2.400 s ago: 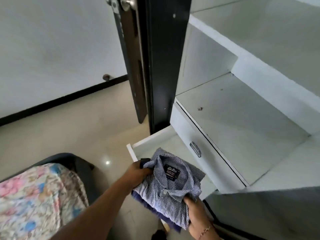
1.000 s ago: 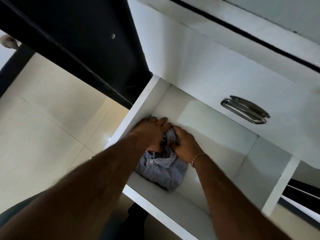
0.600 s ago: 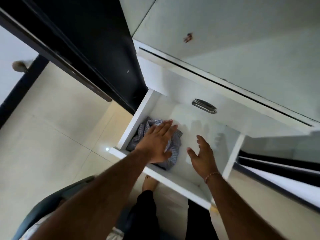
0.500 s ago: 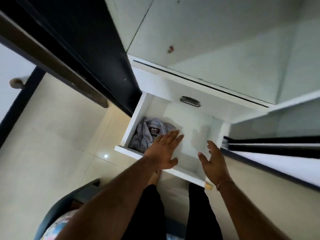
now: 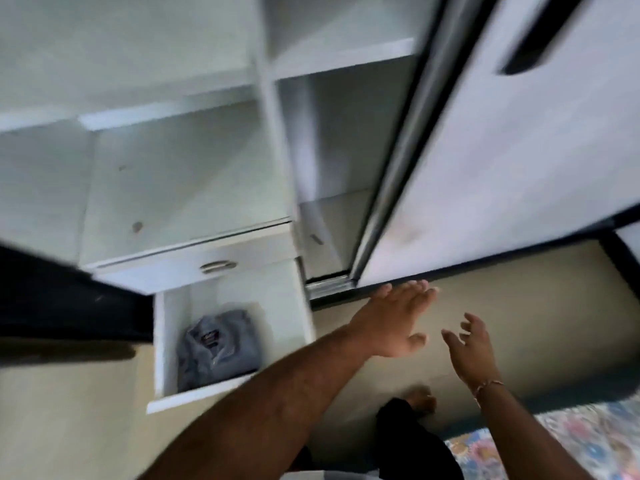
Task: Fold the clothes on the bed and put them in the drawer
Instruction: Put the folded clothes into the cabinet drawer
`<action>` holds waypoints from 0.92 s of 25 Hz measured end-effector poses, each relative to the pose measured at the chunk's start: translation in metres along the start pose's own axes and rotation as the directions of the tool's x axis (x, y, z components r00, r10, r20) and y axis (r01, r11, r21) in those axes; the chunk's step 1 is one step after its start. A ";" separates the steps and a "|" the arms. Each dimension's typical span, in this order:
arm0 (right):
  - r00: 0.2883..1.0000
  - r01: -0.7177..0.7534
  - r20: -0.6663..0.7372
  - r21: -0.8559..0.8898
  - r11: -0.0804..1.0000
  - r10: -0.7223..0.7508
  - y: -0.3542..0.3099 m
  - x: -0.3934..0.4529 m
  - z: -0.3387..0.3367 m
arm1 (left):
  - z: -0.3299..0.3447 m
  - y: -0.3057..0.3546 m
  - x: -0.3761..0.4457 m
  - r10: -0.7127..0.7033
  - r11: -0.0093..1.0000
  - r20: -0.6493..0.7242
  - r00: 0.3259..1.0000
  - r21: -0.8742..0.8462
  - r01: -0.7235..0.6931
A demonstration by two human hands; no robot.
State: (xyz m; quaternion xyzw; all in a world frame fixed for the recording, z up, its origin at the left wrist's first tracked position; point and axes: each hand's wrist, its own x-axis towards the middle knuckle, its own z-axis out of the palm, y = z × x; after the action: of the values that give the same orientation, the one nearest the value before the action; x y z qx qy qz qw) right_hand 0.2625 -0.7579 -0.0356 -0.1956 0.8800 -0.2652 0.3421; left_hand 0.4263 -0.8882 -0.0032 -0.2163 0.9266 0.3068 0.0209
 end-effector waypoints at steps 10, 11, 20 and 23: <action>0.931 -0.084 -0.309 0.337 0.938 0.194 0.119 0.127 -0.294 | 0.062 0.250 0.328 0.301 0.933 0.322 0.898 0.098 -0.347; 0.904 -0.090 -0.355 0.388 0.917 0.238 0.135 0.139 -0.323 | 0.070 0.276 0.355 0.327 0.925 0.332 0.885 0.078 -0.371; 0.435 0.026 -0.479 0.853 0.521 0.762 0.292 0.213 -0.551 | 0.159 0.515 0.621 0.636 0.735 0.524 0.567 -0.186 -0.652; 0.276 0.081 -0.401 0.915 0.394 0.874 0.333 0.195 -0.589 | 0.202 0.603 0.657 0.667 0.673 0.635 0.390 -0.287 -0.682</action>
State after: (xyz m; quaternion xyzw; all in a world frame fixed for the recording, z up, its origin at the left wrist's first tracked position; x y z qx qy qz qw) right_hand -0.3422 -0.4035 0.0352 0.4340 0.6904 -0.5753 -0.0636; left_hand -0.4373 -0.5934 0.0579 0.3098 0.8552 0.3363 0.2440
